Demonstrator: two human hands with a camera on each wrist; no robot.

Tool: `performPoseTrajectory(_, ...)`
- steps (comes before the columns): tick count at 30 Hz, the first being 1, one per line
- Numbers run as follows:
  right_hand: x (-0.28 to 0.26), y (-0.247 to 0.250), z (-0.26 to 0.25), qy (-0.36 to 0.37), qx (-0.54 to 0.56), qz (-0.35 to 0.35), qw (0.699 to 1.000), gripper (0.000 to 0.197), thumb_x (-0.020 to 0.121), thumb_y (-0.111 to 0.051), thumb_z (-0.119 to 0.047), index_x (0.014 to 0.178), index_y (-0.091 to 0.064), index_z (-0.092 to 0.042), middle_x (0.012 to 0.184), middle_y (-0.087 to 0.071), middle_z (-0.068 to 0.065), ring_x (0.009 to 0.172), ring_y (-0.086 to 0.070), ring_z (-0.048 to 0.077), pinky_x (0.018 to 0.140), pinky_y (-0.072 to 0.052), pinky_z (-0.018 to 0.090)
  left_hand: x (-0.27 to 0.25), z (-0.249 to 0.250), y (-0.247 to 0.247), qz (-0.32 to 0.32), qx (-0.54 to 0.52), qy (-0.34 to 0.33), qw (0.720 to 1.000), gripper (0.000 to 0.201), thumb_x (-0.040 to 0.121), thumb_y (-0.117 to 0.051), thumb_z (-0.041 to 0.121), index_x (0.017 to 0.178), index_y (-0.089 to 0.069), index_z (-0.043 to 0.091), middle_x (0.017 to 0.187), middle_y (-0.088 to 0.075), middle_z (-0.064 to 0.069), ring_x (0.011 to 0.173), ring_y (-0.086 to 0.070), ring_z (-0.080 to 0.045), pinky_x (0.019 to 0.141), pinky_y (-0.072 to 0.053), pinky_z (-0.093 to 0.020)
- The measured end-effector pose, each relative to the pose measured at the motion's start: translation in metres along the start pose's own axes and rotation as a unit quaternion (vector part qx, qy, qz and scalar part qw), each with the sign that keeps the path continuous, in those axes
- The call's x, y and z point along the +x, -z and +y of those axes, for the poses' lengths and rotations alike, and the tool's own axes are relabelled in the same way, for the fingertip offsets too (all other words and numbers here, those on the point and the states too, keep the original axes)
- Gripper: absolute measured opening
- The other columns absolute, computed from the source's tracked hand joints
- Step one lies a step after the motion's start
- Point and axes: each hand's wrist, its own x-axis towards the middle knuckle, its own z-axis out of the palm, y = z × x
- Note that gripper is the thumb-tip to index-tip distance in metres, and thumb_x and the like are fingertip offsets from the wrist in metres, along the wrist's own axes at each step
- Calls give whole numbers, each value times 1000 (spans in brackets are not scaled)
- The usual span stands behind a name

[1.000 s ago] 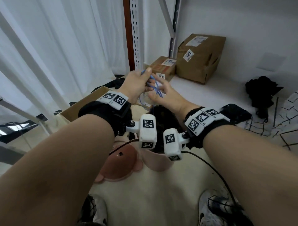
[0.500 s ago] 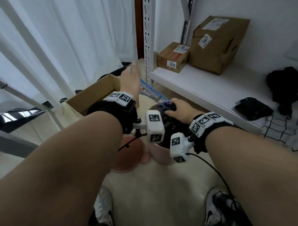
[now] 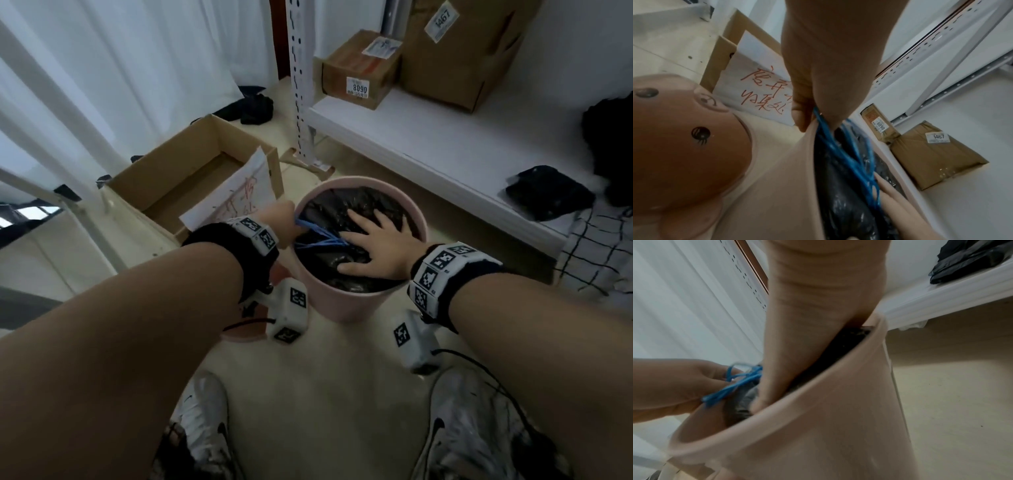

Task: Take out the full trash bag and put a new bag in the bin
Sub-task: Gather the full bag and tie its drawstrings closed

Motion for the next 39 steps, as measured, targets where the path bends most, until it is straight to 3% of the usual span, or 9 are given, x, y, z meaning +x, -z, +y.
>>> performPoseTrajectory(5,10,-7,1,6,-6,2,1000,73,89,-49,-54,149,-14,-32,159,-9,1,144,-14,34,115,-23,52,7,-3,-5,7,20,-1,1000,15,90,-47,15,100,-53,5,109,-61,-18,91,-58,-29,81,-49,-38)
performPoseTrajectory(13,12,-9,-12,52,-46,16,997,55,92,-55,-36,141,-36,-20,132,-49,14,120,-50,33,102,-40,40,-5,-11,-2,-8,33,3,999,22,92,-46,13,106,-56,0,104,-57,-19,91,-54,-29,74,-41,-32)
performPoseTrajectory(17,4,-2,-14,68,-91,128,985,55,85,-62,-33,134,-39,-19,125,-46,11,113,-51,32,87,-47,42,-9,-8,0,2,27,1,1000,20,92,-47,20,79,-53,6,92,-56,-15,82,-52,-25,69,-40,-31)
performPoseTrajectory(19,-1,-1,-14,60,-105,205,971,69,78,-67,-37,135,-33,-19,131,-38,11,118,-44,31,94,-40,42,-16,-4,7,74,13,-35,997,25,92,-47,28,92,-56,4,103,-56,-17,90,-52,-27,72,-40,-32)
performPoseTrajectory(21,-2,2,-13,42,-78,237,968,84,73,-67,-46,142,-24,-25,143,-27,12,132,-30,32,109,-24,48,-26,3,16,135,-18,-106,985,41,93,-45,36,120,-54,7,122,-51,-15,113,-48,-29,90,-38,-35)
performPoseTrajectory(25,5,4,-9,30,-11,139,990,91,81,-48,-64,151,0,-30,160,10,-1,148,7,26,114,8,62,-39,25,13,40,17,-251,967,76,85,-44,60,135,-42,3,139,-45,-17,129,-41,-29,105,-31,-32)
performPoseTrajectory(28,3,-1,-1,15,-81,85,993,73,89,-13,-69,150,4,-33,160,11,-7,148,10,24,111,15,64,-31,31,-13,-22,192,-207,959,84,91,-34,61,150,-13,5,157,-16,-17,145,-17,-29,118,-14,-36)
performPoseTrajectory(30,-3,-5,5,-1,-144,79,986,59,92,-6,-62,148,3,-44,160,9,-11,148,10,25,108,19,65,-24,32,-27,-56,269,-174,946,77,94,-21,60,151,-5,11,158,-9,-17,147,-10,-30,119,-10,-38)
performPoseTrajectory(39,2,-2,6,-70,-171,-33,982,54,95,-8,-58,147,-6,-46,159,-11,-12,148,-10,20,105,21,67,-11,44,-31,-148,290,-101,940,56,100,-15,47,151,-3,27,154,-29,-8,143,-26,-25,118,-14,-36)
